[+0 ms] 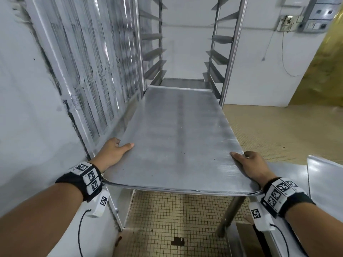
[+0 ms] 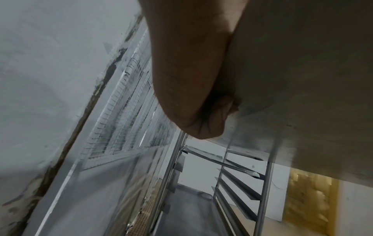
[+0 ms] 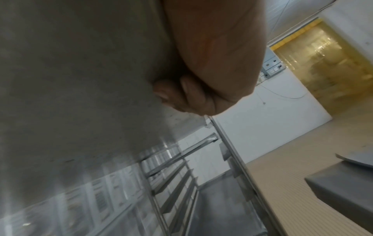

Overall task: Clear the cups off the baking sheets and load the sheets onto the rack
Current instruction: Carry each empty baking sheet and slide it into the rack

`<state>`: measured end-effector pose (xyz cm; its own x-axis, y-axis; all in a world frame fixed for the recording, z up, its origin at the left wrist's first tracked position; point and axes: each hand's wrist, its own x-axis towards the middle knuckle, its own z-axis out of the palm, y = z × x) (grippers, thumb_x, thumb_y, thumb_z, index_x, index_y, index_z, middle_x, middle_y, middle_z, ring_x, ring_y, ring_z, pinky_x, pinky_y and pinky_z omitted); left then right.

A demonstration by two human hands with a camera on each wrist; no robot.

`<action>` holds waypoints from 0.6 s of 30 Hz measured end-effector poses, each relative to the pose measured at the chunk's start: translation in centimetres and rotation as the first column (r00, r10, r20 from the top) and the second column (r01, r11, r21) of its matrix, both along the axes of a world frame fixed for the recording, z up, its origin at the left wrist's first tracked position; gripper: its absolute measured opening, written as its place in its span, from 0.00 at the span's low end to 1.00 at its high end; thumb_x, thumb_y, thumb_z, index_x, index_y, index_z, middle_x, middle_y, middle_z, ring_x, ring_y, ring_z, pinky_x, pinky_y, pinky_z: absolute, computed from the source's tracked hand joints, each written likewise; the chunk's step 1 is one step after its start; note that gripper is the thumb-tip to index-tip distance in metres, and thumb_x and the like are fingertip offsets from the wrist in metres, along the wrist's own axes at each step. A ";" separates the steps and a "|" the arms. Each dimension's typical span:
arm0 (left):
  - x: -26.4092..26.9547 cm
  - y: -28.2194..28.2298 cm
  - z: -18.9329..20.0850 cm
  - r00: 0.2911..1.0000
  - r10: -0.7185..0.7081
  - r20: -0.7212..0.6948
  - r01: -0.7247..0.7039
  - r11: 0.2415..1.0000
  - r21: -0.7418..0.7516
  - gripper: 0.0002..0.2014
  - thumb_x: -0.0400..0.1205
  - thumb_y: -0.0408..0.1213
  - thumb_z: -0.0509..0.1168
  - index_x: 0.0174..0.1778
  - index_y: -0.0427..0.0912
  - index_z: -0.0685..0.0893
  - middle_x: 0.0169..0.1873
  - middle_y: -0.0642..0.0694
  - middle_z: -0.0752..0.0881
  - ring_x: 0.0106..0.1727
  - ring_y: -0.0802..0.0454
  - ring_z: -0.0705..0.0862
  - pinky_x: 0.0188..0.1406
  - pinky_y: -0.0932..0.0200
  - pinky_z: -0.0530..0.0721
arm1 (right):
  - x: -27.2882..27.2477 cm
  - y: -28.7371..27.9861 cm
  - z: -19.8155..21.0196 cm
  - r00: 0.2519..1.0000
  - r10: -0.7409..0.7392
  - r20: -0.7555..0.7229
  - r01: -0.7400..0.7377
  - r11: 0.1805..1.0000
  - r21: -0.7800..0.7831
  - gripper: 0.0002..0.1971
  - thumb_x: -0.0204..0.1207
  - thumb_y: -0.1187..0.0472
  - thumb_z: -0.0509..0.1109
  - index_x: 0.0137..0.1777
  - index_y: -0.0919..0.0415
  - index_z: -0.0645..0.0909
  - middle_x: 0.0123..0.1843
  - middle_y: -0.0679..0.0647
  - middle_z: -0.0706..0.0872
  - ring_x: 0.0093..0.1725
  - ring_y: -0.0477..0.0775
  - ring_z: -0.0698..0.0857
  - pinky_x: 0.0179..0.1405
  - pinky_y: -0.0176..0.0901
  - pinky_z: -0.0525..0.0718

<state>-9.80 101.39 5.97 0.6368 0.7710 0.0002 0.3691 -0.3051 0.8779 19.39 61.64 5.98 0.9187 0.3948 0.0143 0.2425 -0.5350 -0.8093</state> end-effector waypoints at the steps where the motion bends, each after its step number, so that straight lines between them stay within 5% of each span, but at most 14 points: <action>1: 0.6 0.9 -0.4 1.000 -0.003 0.002 0.003 1.000 -0.008 0.38 0.66 0.68 0.77 0.61 0.41 0.85 0.51 0.46 0.92 0.48 0.47 0.92 0.55 0.44 0.90 | 0.3 0.7 -0.3 1.000 -0.011 -0.008 0.011 1.000 0.000 0.29 0.71 0.31 0.74 0.34 0.61 0.80 0.23 0.53 0.83 0.25 0.54 0.80 0.30 0.45 0.76; 3: 1.6 2.0 -0.9 1.000 -0.002 -0.016 0.002 1.000 0.000 0.42 0.63 0.71 0.75 0.62 0.41 0.84 0.52 0.46 0.91 0.50 0.47 0.91 0.57 0.43 0.90 | 0.3 1.9 -0.1 1.000 -0.018 -0.013 0.018 1.000 -0.021 0.26 0.75 0.37 0.74 0.34 0.61 0.79 0.23 0.52 0.82 0.24 0.54 0.78 0.29 0.43 0.74; 9: 4.7 5.1 -2.4 0.999 0.012 -0.031 -0.011 1.000 0.023 0.29 0.76 0.59 0.76 0.60 0.38 0.82 0.51 0.43 0.91 0.49 0.44 0.91 0.57 0.41 0.89 | 1.6 4.8 0.0 0.999 -0.031 0.007 0.031 0.997 -0.077 0.27 0.78 0.41 0.73 0.46 0.70 0.82 0.32 0.57 0.87 0.33 0.57 0.84 0.32 0.44 0.73; 12: 6.0 6.3 -2.7 1.000 0.008 -0.024 -0.008 1.000 0.014 0.24 0.79 0.53 0.75 0.60 0.37 0.82 0.50 0.43 0.90 0.50 0.44 0.90 0.55 0.46 0.89 | 2.3 6.0 -0.3 0.999 -0.037 0.020 0.039 0.994 -0.102 0.24 0.81 0.42 0.71 0.51 0.67 0.77 0.38 0.55 0.85 0.43 0.59 0.84 0.44 0.46 0.74; 18: 9.0 7.9 -2.9 1.000 0.013 -0.017 -0.013 1.000 0.026 0.14 0.81 0.48 0.74 0.52 0.42 0.81 0.45 0.48 0.88 0.46 0.51 0.89 0.45 0.55 0.86 | 4.9 8.4 -0.7 0.999 -0.034 0.027 0.037 0.991 -0.125 0.23 0.81 0.42 0.70 0.51 0.65 0.78 0.42 0.59 0.87 0.47 0.62 0.86 0.45 0.48 0.77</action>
<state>-0.80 109.30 3.07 0.6270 0.7789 0.0095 0.3879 -0.3228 0.8634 24.29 70.02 5.32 0.9321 0.3619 -0.0104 0.2407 -0.6409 -0.7289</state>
